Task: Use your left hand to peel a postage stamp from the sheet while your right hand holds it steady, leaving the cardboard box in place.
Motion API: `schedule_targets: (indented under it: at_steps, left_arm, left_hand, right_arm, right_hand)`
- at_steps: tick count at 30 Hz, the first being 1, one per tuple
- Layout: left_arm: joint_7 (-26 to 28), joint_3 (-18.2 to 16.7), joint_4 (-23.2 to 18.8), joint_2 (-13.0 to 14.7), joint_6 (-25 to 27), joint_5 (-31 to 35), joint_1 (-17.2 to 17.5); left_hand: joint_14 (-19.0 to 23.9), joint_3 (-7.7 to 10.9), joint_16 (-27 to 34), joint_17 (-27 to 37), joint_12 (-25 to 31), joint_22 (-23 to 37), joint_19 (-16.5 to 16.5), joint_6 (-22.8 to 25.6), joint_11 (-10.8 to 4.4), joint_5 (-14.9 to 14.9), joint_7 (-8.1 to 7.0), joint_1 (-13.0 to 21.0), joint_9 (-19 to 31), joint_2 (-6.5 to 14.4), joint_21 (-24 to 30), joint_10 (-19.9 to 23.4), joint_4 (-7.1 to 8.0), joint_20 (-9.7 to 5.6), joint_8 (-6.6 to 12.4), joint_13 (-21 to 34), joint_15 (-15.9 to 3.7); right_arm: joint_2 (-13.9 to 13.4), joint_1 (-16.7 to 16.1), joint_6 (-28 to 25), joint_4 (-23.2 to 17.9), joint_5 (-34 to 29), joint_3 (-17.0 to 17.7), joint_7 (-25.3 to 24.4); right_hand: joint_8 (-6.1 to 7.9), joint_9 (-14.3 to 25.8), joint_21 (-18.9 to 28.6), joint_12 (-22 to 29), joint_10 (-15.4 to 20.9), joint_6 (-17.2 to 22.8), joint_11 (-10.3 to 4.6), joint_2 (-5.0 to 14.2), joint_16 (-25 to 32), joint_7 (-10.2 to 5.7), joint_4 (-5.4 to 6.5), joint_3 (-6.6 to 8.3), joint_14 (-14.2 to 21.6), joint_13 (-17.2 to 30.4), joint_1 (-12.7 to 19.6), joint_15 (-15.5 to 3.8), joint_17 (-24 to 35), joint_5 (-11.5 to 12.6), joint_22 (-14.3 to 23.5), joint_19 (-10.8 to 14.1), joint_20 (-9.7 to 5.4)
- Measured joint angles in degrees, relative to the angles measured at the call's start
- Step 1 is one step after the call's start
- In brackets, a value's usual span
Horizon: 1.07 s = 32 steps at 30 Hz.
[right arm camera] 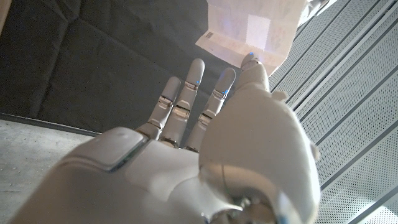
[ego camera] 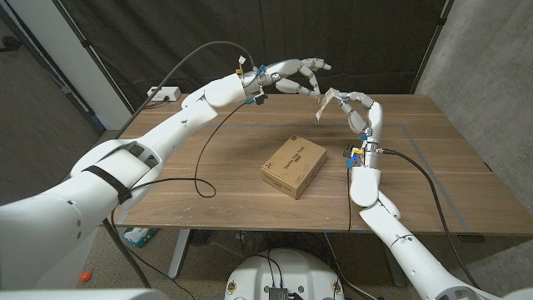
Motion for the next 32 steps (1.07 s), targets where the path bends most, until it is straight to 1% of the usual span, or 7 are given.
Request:
schedule_targets:
  at_steps: [4, 6, 7, 9, 16, 17, 32]
  left_arm:
    - [1.5, -1.8, -4.5, 2.1, 1.7, -0.3, 2.9]
    - [2.3, -1.8, -4.5, 2.1, 2.5, -0.3, 2.9]
    - [3.2, -3.1, -7.3, 3.3, 3.3, -0.4, 4.8]
    - [4.2, -4.3, -10.0, 4.5, 4.2, -0.4, 6.9]
    - [8.5, -6.8, -14.3, 6.6, 7.8, -0.4, 11.1]
    - [9.4, -8.1, -16.2, 7.5, 8.4, -0.5, 13.2]
    - [19.4, -13.8, -23.0, 11.1, 14.4, -0.4, 22.2]
  left_hand:
    - [0.7, -0.18, 0.4, 0.1, 0.0, 0.0, 0.0, 0.0, 0.23, 0.0, 0.0, 0.0, 0.0, 0.0, 0.0, 0.4, 0.07, 0.0, 0.0, 0.0, -0.09]
    - [0.7, -0.19, 0.4, 0.3, 0.0, 0.0, 0.3, 0.0, 0.0, 0.0, 0.0, 0.0, 0.0, 0.0, 0.0, 0.6, 0.07, 0.26, 0.0, 0.2, -0.09]
    - [0.9, -0.36, 0.4, 0.3, 0.0, 0.0, 0.3, 0.0, 0.0, 0.0, 0.0, 0.0, 0.0, 0.0, 0.0, 0.6, 0.23, 0.26, 0.0, 0.3, 0.11]
    - [1.0, -0.43, 0.4, 0.3, 0.0, 0.0, 0.3, 0.0, 0.0, 0.0, 0.0, 0.0, 0.0, 0.0, 0.0, 0.6, 0.3, 0.26, 0.0, 0.3, 0.21]
    - [2.1, -0.43, 0.9, 0.4, 0.0, 0.0, 0.7, 0.0, 0.1, 0.0, 0.0, -0.1, 0.0, 0.1, 0.0, 1.3, 0.3, 0.75, 0.01, 0.3, -0.09]
    - [2.4, -0.43, 0.9, 0.5, 0.0, 0.0, 0.7, 0.0, 0.22, 0.0, 0.0, -0.1, 0.0, 0.1, 0.0, 1.4, 0.3, 0.75, 0.01, 0.3, 0.11]
    - [3.1, -0.5, 0.9, 0.8, 0.0, 0.0, 1.3, 0.0, 0.31, -0.2, 0.04, -0.4, 0.0, 0.4, 0.0, 1.5, 0.23, 0.71, 0.01, 0.3, 0.21]
  right_arm:
    - [0.3, 0.1, 0.0, 0.2, 0.0, -0.1, -0.1]
    - [0.4, 0.1, 0.0, 0.2, 0.0, -0.2, -0.1]
    - [0.4, 0.1, -0.2, 0.2, 0.0, -0.2, -0.1]
    - [0.6, 0.1, -0.7, 0.2, 0.0, -0.2, -0.1]
    - [0.8, -0.3, -1.8, -0.6, 0.0, 0.0, 0.2]
    - [0.9, -0.4, -2.5, -0.8, -0.2, 0.1, 0.2]
    - [1.4, -1.7, -6.2, -4.1, -2.9, 0.7, -0.4]
  right_hand:
    - [-0.14, 0.0, 0.0, -0.2, 0.0, 0.0, 0.0, -0.01, 0.0, 0.0, -0.16, 0.16, 0.0, 0.0, 0.0, 0.0, 0.1, -0.2, 0.0, 0.0, 0.0]
    - [-0.14, 0.0, 0.0, -0.4, 0.0, 0.0, 0.0, -0.01, 0.0, 0.0, -0.32, 0.32, 0.2, -0.1, 0.0, 0.16, 0.1, -0.4, 0.0, 0.0, 0.0]
    - [-0.14, 0.0, 0.0, -0.4, 0.0, 0.0, 0.0, -0.01, 0.0, 0.0, -0.32, 0.32, 0.2, -0.1, 0.0, 0.2, 0.2, -0.4, 0.0, 0.0, 0.0]
    - [-0.15, 0.0, 0.0, -0.5, 0.0, 0.0, 0.0, -0.01, 0.0, 0.01, -0.32, 0.32, 0.2, -0.2, 0.0, 0.2, 0.3, -0.4, 0.0, 0.0, 0.0]
    - [-0.16, 0.0, 0.0, -0.7, 0.0, 0.0, 0.0, 0.13, 0.0, 0.01, -0.32, 0.32, 0.2, -0.2, -0.1, 0.2, 0.3, -0.7, 0.0, 0.0, 0.0]
    - [-0.17, 0.0, 0.0, -0.9, 0.0, 0.0, 0.0, 0.14, 0.0, 0.01, -0.32, 0.32, 0.2, -0.2, -0.1, 0.2, 0.3, -0.8, 0.0, 0.0, 0.0]
    - [-0.19, 0.6, 0.4, -1.5, 0.0, -0.9, 0.0, 0.64, 0.0, -0.23, -0.55, 0.55, 0.5, -0.7, -0.6, -0.12, 0.9, -1.5, 0.0, 0.0, 0.0]
